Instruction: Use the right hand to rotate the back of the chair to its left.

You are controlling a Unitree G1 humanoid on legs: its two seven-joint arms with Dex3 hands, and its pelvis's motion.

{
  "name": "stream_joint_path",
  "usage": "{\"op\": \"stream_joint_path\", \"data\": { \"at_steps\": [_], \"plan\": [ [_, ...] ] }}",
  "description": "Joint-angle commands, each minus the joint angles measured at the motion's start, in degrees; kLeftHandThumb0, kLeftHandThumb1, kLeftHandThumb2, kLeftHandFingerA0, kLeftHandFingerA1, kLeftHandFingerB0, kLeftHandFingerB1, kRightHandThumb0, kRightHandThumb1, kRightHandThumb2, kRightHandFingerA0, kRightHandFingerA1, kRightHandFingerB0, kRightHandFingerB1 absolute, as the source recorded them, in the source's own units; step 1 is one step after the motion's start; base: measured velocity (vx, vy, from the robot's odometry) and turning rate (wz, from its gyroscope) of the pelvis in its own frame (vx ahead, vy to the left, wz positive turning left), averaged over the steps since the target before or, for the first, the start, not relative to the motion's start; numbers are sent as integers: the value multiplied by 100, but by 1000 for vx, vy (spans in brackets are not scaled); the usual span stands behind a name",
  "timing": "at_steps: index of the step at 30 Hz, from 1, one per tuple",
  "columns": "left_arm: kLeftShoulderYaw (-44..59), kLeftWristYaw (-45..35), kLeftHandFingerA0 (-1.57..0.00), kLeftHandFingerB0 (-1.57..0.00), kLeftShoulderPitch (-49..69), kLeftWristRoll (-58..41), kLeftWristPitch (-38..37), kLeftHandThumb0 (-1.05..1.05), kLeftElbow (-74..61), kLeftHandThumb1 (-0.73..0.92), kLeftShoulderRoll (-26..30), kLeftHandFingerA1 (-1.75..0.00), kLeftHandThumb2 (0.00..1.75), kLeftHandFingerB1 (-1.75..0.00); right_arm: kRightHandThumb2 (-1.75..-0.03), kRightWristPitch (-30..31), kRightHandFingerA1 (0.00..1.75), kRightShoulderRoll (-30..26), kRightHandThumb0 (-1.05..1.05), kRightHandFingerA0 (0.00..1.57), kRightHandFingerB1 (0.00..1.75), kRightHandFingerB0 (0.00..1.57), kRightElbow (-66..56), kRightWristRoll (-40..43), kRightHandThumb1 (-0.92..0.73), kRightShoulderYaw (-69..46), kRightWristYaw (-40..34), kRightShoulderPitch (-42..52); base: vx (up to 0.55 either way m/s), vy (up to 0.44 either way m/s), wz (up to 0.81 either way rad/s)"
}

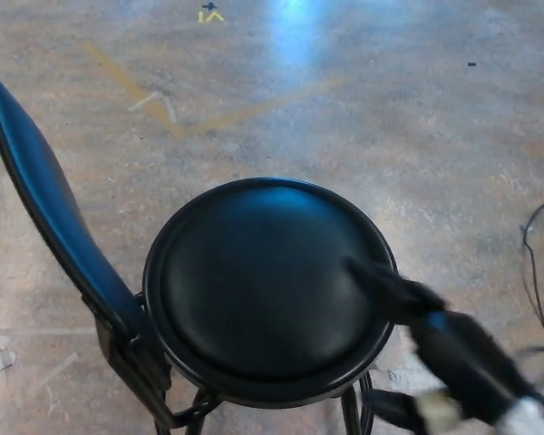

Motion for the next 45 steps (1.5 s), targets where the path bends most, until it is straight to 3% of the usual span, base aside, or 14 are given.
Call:
{"op": "stream_joint_path", "data": {
  "at_steps": [1, 8, 9, 10, 15, 16, 17, 19, 20, 22, 45],
  "plan": [
    [72, 24, -48, -43, 58, -93, -44, -59, 2, 75, -59, -49, 62, -39, -103, -666, 0, -287, -101, 0, 0, 0, -115, 308, -66, -620, -400, 616, 0, 0, 0],
    [-13, -12, -45, -40, 84, -18, 12, -62, 19, 78, -54, -45, 63, -36, -105, -998, 0, -353, -101, 0, 0, 0, 910, 190, -68, -1117, -939, 934, 0, 0, 0],
    [-53, 42, -45, -41, 129, 17, 11, -62, 29, 78, -100, -44, 63, -38, -116, -923, 0, -243, -105, 0, 0, 0, 2981, 313, -81, -1210, -1392, 568, 0, 0, 0],
    [-69, 100, -48, -41, 169, 37, -61, -63, 27, 73, -130, -49, 65, -40, -117, -794, 0, -177, -105, 0, 0, 0, 3751, 335, -83, -1217, -1523, 366, 0, 0, 0],
    [-77, 125, -48, -41, 191, 38, -91, -63, 26, 73, -146, -49, 65, -40, -117, -901, 0, -180, -105, 0, 0, 0, 4255, 314, -83, -1174, -1643, 177, 0, 0, 0],
    [-58, 84, -48, -41, 183, 11, -51, -63, 31, 72, -152, -49, 66, -39, -118, -435, 12, 46, -93, 0, 15, 0, 5168, 543, -79, -1288, -1480, -62, 0, 0, 0],
    [-50, 65, -48, -41, 183, -1, -33, -63, 34, 72, -151, -49, 66, -39, -118, -251, 12, 144, -93, 0, 15, 0, 5592, 638, -79, -1331, -1421, -176, 0, 0, 0],
    [-50, 64, -48, -41, 187, -1, -32, -63, 35, 72, -148, -49, 66, -39, -118, -299, 12, 144, -93, 0, 15, 0, 5686, 631, -79, -1319, -1448, -212, 0, 0, 0],
    [-36, 89, -52, -47, 201, -13, -38, -61, 34, 75, -157, -47, 63, -39, -122, -156, 8, 187, -103, 0, 5, 0, 5930, 639, -87, -1323, -1413, -256, 0, 0, 0],
    [21, 93, -48, -45, 226, -74, -17, -61, 35, 76, -181, -46, 63, -39, -122, 166, 5, 291, -105, 0, 2, 0, 6329, 708, -88, -1377, -1261, -279, 0, 0, 0],
    [-69, 133, -49, -44, 224, 4, -36, -62, 29, 78, -204, -46, 63, -38, -118, 238, 6, 451, -105, 0, 3, 0, 6988, 1200, -83, -1827, -854, -555, 0, 0, 0]
  ]
}}
